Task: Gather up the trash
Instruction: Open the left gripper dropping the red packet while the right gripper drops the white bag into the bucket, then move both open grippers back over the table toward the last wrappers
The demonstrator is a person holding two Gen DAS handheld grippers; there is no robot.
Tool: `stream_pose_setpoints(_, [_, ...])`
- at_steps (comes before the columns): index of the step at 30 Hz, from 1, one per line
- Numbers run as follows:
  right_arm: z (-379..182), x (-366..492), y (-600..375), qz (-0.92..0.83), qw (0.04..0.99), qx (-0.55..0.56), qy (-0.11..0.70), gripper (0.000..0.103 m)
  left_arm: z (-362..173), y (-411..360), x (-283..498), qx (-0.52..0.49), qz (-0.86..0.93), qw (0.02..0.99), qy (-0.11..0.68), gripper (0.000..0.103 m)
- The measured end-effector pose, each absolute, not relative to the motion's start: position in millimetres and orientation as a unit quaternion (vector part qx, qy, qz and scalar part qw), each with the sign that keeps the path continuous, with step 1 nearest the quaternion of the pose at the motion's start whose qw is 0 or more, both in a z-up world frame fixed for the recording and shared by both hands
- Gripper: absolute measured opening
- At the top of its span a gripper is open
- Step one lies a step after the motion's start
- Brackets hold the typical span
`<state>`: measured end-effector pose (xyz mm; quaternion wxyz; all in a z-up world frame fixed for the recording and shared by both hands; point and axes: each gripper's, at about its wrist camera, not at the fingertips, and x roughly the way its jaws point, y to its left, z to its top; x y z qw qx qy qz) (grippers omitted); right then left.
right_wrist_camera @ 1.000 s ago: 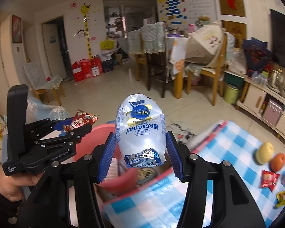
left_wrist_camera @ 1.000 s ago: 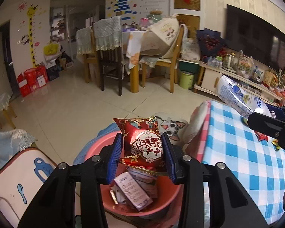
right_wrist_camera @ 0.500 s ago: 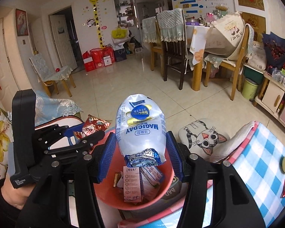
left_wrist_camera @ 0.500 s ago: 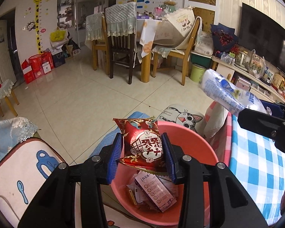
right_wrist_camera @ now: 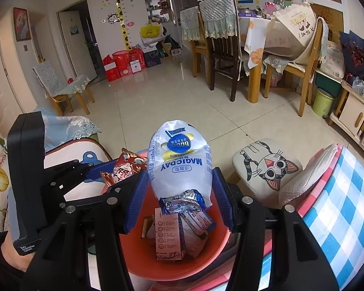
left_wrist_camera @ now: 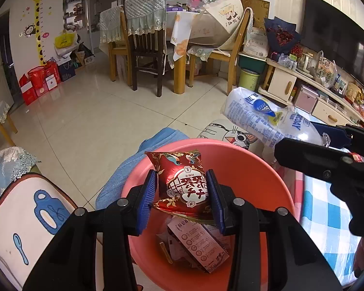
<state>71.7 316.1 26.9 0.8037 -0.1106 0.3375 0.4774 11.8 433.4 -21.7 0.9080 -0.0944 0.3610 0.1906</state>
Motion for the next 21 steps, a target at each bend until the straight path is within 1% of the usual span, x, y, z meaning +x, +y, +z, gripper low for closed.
stream_pose_setpoints(3, [23.0, 73.9, 317.8, 0.482, 0.800, -0.107, 0.341, 0.055, -24.2, 435.9, 13.3, -0.097, 0.194, 0.905, 0.365, 0.043])
stream_pose_setpoints(4, [22.9, 74.4, 317.9, 0.482, 0.800, -0.106, 0.341, 0.057, -25.1, 436.6, 13.3, -0.100, 0.194, 0.905, 0.366, 0.043])
stream_pose_setpoints(5, [22.7, 74.5, 317.0, 0.481, 0.801, -0.104, 0.340, 0.063, -25.7, 437.6, 13.3, -0.103, 0.195, 0.903, 0.367, 0.043])
stream_pose_setpoints(7, [23.8, 74.3, 313.6, 0.477, 0.807, -0.099, 0.334, 0.072, -25.5, 439.1, 13.5, -0.108, 0.195, 0.902, 0.370, 0.056])
stream_pose_setpoints(8, [24.6, 74.2, 312.0, 0.474, 0.809, -0.099, 0.332, 0.072, -24.3, 438.9, 13.1, -0.105, 0.202, 0.902, 0.368, 0.066])
stream_pose_setpoints(11, [27.3, 75.2, 305.6, 0.471, 0.812, -0.095, 0.331, 0.072, -19.6, 440.0, 11.6, -0.101, 0.210, 0.903, 0.361, 0.068])
stream_pose_setpoints(13, [30.7, 75.8, 298.9, 0.468, 0.815, -0.092, 0.328, 0.072, -14.7, 440.5, 10.2, -0.108, 0.214, 0.903, 0.356, 0.071])
stream_pose_setpoints(18, [44.0, 73.9, 269.8, 0.458, 0.827, -0.080, 0.317, 0.072, -1.5, 432.2, 8.0, -0.107, 0.210, 0.908, 0.347, 0.071])
stream_pose_setpoints(21, [53.8, 73.5, 243.2, 0.445, 0.838, -0.070, 0.309, 0.075, 5.9, 421.6, 4.7, -0.106, 0.203, 0.911, 0.343, 0.071])
